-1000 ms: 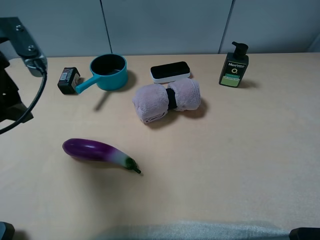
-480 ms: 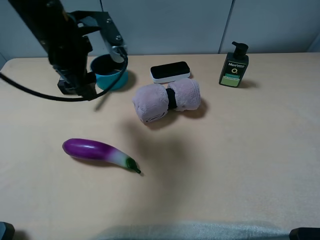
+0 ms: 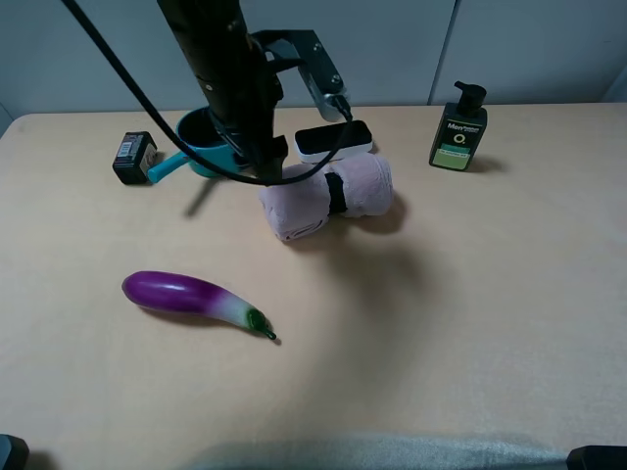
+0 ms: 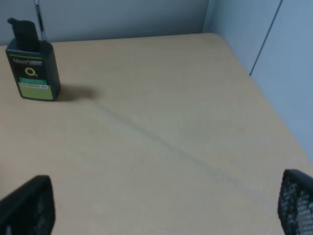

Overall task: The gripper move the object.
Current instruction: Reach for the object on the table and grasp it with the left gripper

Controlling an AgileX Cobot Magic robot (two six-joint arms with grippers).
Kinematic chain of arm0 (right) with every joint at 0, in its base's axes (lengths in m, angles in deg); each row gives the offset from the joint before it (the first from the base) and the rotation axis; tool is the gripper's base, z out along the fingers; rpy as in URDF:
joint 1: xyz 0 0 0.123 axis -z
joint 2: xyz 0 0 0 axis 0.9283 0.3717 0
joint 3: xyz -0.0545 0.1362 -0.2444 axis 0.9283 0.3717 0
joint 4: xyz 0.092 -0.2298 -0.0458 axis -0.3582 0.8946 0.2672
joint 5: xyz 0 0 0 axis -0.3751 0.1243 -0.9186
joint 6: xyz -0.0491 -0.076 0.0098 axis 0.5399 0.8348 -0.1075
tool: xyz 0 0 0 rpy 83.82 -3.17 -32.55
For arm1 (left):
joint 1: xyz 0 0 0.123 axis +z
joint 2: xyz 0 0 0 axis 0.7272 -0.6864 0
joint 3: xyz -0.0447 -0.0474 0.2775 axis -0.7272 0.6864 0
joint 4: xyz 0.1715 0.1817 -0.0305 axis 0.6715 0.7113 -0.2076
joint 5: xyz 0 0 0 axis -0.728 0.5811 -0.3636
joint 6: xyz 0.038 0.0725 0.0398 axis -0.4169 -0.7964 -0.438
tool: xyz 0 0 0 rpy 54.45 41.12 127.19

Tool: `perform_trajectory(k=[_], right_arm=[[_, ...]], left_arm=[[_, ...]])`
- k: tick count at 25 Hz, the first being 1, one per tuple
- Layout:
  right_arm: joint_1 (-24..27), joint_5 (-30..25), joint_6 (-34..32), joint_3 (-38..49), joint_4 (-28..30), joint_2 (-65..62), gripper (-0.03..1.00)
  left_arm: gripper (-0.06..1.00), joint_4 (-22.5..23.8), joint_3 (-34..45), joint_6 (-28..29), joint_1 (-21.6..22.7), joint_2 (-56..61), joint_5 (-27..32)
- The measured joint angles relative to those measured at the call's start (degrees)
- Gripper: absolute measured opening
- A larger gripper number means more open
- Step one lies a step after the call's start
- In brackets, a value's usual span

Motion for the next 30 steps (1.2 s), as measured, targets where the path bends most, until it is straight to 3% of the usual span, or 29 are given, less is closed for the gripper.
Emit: perform_trajectory(k=[8,30], right_arm=[[0.0,0.0,0.0,0.0,0.0,0.0,0.69],[0.0,0.0,0.0,0.0,0.0,0.0,0.69]], left_arm=[[0.76,-2.55,-3.12,-0.07,-1.25,-4.44,-0.08],[0.76,-3.0,-17.14,-0.09,-4.54,-15.97,4.87]])
